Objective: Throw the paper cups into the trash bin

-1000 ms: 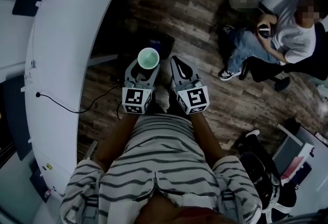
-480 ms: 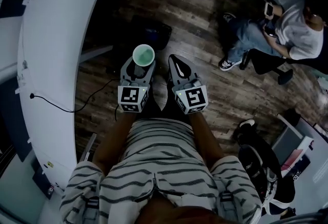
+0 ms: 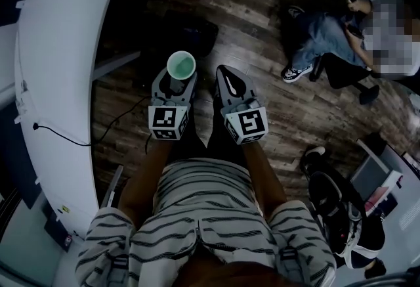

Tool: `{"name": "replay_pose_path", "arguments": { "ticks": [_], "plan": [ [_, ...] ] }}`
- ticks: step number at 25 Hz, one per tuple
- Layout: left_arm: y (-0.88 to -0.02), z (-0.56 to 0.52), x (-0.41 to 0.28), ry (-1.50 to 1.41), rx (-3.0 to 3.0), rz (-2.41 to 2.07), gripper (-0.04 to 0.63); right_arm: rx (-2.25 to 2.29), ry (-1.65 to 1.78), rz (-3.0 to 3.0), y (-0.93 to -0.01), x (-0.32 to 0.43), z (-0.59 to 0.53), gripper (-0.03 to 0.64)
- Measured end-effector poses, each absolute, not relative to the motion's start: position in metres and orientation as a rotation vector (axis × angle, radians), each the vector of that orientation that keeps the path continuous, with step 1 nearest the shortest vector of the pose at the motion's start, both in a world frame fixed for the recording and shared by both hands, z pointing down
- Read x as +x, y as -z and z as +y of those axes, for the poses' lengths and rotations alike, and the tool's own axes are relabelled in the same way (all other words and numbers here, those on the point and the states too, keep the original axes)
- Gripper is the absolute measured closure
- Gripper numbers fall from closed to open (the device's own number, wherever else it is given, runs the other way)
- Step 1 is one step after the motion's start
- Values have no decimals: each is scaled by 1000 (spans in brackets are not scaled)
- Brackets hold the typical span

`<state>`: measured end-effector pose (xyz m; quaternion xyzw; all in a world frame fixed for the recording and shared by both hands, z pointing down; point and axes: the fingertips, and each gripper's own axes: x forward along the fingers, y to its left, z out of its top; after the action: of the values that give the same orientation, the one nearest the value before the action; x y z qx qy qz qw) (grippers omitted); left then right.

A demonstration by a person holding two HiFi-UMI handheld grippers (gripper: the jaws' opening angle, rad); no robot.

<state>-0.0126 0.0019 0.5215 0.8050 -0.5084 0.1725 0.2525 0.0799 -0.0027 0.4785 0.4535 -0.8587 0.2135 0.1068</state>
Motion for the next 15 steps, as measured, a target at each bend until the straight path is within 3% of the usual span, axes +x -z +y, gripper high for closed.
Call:
{"name": "replay_pose_path", "arguments": {
  "ticks": [15],
  "plan": [
    [-582,-1,-16,-530,2136,-1352,316,1351,-723,-2454,-535,82,8,607]
  ]
}}
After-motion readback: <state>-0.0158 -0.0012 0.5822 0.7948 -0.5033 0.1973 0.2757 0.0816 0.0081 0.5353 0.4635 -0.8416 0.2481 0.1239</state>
